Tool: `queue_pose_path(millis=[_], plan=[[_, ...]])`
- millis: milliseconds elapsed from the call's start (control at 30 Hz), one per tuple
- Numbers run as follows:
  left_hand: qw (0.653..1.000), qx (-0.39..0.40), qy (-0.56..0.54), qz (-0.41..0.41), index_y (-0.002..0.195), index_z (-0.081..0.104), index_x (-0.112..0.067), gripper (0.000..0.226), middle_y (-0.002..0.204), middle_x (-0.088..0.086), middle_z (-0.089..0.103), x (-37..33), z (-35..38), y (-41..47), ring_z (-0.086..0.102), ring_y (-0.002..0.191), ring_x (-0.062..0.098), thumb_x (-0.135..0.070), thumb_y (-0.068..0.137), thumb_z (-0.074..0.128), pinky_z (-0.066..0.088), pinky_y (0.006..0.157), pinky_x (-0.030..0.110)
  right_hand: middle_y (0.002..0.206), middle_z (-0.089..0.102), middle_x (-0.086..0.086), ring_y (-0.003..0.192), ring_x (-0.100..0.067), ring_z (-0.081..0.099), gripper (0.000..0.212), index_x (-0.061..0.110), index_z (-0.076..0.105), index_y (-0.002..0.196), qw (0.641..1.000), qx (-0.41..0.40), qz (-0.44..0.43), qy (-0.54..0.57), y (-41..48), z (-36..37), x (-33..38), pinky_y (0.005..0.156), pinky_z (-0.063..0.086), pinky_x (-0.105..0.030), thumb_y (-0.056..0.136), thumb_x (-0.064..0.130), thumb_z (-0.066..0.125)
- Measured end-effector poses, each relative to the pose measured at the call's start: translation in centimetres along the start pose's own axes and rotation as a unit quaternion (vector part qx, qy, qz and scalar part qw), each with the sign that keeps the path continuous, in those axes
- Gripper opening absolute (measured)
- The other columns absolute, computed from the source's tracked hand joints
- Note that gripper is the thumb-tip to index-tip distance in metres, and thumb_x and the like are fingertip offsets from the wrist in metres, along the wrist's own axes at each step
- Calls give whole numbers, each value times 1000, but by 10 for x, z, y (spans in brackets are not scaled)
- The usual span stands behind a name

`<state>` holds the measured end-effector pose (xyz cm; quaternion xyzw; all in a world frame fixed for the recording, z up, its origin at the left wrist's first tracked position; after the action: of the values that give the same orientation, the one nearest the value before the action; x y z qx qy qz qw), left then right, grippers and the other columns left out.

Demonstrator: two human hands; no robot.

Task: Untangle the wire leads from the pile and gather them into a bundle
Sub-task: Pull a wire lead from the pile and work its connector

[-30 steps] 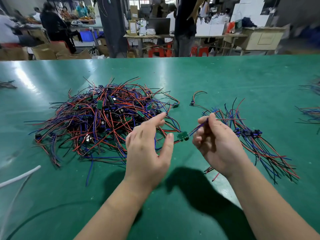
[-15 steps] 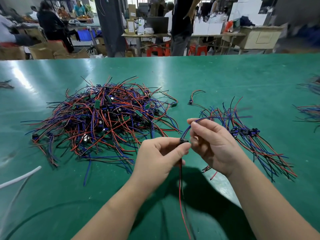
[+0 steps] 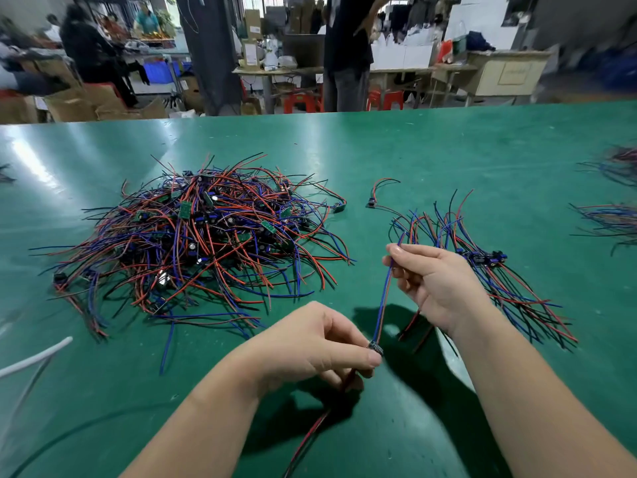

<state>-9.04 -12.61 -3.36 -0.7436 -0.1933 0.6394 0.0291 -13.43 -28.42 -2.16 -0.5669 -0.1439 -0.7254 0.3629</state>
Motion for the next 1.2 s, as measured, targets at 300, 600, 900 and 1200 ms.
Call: queue_pose_path(millis=[300, 600, 900, 1200], plan=[[998, 40, 2, -42, 77, 73, -17, 6, 57, -8, 63, 8, -7, -4, 53, 51, 4, -12, 79, 75, 47, 52, 16, 57, 67, -6, 44, -10, 62, 13, 8, 64, 75, 999, -33, 19, 8, 0, -4, -3, 38, 44, -13, 85, 15, 66], [950, -32, -271, 155, 78, 74, -20, 21, 69, 1, 68, -20, -21, 4, 62, 59, 11, -21, 62, 87, 52, 59, 21, 66, 68, -12, 53, -17, 66, 10, 1, 60, 99, 996, 61, 56, -15, 1, 15, -18, 49, 53, -21, 90, 3, 58], [891, -305, -137, 307, 76, 61, -20, 29, 70, -7, 67, -28, -55, -12, 58, 64, 3, -23, 61, 85, 47, 62, 14, 69, 67, -5, 56, -9, 61, 12, 15, 75, 67, 968, 238, 45, 63, -27, 64, -28, 55, 51, -16, 65, 6, 67], [906, -328, -35, 266, 87, 69, -19, 11, 79, -4, 73, -22, -54, -6, 70, 73, 14, -9, 82, 71, 55, 70, 24, 66, 67, -3, 54, -6, 60, 16, 9, 74, 80, 985, 157, 21, 72, -10, 49, -23, 50, 47, -13, 67, 9, 65]])
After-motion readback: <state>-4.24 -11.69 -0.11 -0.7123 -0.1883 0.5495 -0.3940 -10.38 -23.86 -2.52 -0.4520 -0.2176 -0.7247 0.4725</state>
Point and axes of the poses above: each hand's wrist, its own y-axis towards the middle knuckle, its own z-axis out of the palm, x = y × z, the point moved 8 cm from there along y, towards the middle knuckle
